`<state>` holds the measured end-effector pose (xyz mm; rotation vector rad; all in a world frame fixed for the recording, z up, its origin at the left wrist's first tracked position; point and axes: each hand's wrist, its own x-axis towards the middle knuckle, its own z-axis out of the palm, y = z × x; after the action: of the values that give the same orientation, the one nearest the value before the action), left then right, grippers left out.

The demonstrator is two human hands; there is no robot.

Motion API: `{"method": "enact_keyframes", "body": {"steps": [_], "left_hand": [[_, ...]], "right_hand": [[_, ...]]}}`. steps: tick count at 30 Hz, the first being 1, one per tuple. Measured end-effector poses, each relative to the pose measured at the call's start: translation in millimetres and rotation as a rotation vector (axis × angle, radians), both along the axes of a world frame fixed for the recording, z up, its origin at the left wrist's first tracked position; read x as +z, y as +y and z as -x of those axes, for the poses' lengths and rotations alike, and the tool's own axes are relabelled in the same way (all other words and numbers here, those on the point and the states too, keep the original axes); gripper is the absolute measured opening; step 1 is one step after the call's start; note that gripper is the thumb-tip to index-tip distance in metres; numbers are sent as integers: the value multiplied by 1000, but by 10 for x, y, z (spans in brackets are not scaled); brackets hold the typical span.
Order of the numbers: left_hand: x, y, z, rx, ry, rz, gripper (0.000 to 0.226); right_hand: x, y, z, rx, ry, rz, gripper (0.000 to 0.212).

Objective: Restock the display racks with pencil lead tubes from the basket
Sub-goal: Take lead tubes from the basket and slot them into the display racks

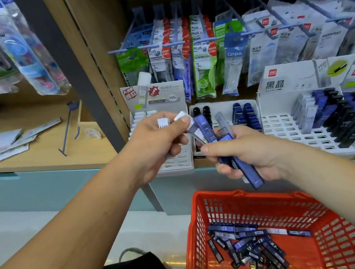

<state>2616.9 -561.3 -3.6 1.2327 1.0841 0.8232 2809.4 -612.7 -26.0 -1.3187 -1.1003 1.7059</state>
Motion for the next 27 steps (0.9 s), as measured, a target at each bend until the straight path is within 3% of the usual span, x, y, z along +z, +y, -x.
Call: {"method": "enact_keyframes", "body": {"steps": [3,6,13,19,27], "left_hand": [[44,53,228,109,24,-48,3],[68,102,436,230,220,-223,18],[86,256,636,129,480,-579,15],[-137,332,698,46,777,-620,18],[-83,366,682,-2,792,-542,15]], "right_hand": [[-36,104,134,-104,60,14,14],[-66,180,290,-169,15,-20,22],[-196,264,524,-210,-209,-103,12],[-189,211,499,-95,-144,-16,19],[-199,230,401,-87,-52,52,17]]}}
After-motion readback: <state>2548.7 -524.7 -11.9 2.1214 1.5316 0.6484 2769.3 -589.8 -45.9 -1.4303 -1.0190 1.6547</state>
